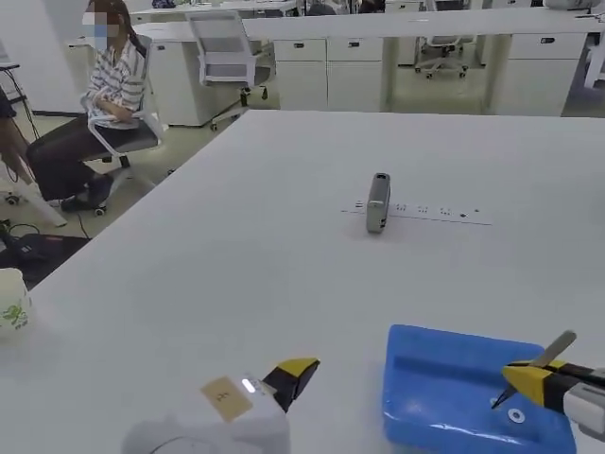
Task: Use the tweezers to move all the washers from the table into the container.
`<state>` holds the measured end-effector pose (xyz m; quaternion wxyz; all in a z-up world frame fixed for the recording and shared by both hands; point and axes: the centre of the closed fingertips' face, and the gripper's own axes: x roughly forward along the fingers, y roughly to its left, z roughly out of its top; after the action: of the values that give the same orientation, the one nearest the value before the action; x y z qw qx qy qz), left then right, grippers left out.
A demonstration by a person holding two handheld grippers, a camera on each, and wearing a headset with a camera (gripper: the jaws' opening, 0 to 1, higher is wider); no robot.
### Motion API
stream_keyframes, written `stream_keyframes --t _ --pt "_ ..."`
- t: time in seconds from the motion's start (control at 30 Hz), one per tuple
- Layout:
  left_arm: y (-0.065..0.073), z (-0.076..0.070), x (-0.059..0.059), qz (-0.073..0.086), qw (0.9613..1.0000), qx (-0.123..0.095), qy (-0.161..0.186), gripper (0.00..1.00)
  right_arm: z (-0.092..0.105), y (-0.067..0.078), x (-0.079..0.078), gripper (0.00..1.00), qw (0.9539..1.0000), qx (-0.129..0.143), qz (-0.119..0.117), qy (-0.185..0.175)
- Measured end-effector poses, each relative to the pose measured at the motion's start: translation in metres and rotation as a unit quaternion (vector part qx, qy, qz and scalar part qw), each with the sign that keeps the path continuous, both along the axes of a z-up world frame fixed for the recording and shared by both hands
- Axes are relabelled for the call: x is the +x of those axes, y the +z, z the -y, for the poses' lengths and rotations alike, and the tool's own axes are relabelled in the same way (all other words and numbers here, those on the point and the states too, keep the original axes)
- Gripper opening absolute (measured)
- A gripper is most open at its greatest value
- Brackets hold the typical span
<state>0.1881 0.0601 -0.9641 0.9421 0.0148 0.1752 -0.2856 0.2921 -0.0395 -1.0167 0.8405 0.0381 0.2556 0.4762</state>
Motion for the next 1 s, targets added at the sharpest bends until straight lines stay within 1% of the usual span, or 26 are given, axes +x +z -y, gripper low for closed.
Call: stream_keyframes --t 0.1,0.23,0.33,0.43,0.6,0.8,1.0 --pt "0.000 0.000 0.000 0.000 1.0000 0.001 -0.001 0.84 -0.001 -0.004 -0.001 0.03 0.9998 -0.016 0.006 0.007" --pt "-0.002 0.000 0.000 -0.002 1.0000 0.005 -0.002 0.84 -0.002 -0.006 0.001 0.03 0.9998 -0.017 0.003 0.005" --pt "-0.002 0.000 0.000 -0.003 1.0000 0.006 -0.002 0.83 -0.003 -0.009 0.001 0.03 0.9994 -0.032 0.009 0.010" --pt "-0.002 -0.001 0.000 -0.002 1.0000 0.006 0.000 0.83 -0.003 -0.009 0.000 0.03 0.9993 -0.035 0.009 0.013" --pt "-0.002 -0.001 0.000 -0.002 1.0000 0.007 -0.001 0.83 -0.004 -0.010 -0.002 0.03 0.9991 -0.036 0.012 0.019" --pt "-0.002 -0.001 0.000 -0.003 1.0000 0.008 0.000 0.82 -0.003 -0.009 0.000 0.04 0.9992 -0.034 0.014 0.015" --pt "-0.003 -0.001 0.000 -0.003 0.9999 0.010 -0.001 0.82 0.001 0.000 0.002 0.04 0.9997 -0.015 0.017 0.003"
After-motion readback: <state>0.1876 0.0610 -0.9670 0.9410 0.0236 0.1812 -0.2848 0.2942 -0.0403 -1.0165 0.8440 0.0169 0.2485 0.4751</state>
